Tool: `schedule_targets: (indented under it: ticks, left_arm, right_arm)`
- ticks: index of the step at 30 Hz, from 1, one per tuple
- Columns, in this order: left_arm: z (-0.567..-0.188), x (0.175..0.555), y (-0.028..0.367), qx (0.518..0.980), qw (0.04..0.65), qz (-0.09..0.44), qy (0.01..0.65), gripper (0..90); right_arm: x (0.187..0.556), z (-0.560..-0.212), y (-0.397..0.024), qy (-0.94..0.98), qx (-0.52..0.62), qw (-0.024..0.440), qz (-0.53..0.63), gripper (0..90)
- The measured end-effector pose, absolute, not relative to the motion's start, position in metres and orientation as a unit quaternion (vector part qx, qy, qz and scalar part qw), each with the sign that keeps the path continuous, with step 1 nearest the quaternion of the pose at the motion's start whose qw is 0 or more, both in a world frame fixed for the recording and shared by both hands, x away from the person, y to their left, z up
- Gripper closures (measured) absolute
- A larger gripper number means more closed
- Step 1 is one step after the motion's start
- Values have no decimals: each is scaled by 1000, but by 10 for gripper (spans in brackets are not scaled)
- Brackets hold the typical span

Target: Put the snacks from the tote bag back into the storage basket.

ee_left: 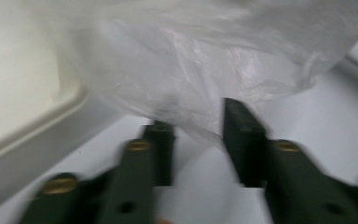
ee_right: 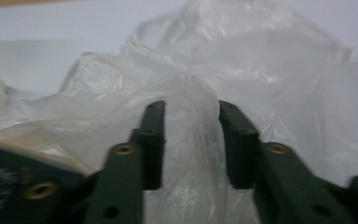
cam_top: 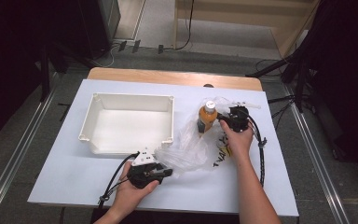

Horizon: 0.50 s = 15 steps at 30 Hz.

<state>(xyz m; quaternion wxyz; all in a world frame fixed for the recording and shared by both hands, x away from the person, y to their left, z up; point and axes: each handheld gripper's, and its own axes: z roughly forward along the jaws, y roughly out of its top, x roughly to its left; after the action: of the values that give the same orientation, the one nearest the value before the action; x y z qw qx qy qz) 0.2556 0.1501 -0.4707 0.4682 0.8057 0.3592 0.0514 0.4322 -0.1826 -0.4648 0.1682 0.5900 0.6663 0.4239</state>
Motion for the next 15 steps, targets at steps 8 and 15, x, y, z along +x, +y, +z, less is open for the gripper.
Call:
schedule_targets:
  ticks: [8, 15]
  left_arm:
    - [-448, 249, 176, 765, 533, 75, 354, 319]
    - [-423, 245, 176, 747, 572, 70, 332, 602]
  right_arm:
    - [383, -421, -200, 652, 546, 212, 481, 339]
    - [309, -399, -206, 649, 511, 234, 513, 330]
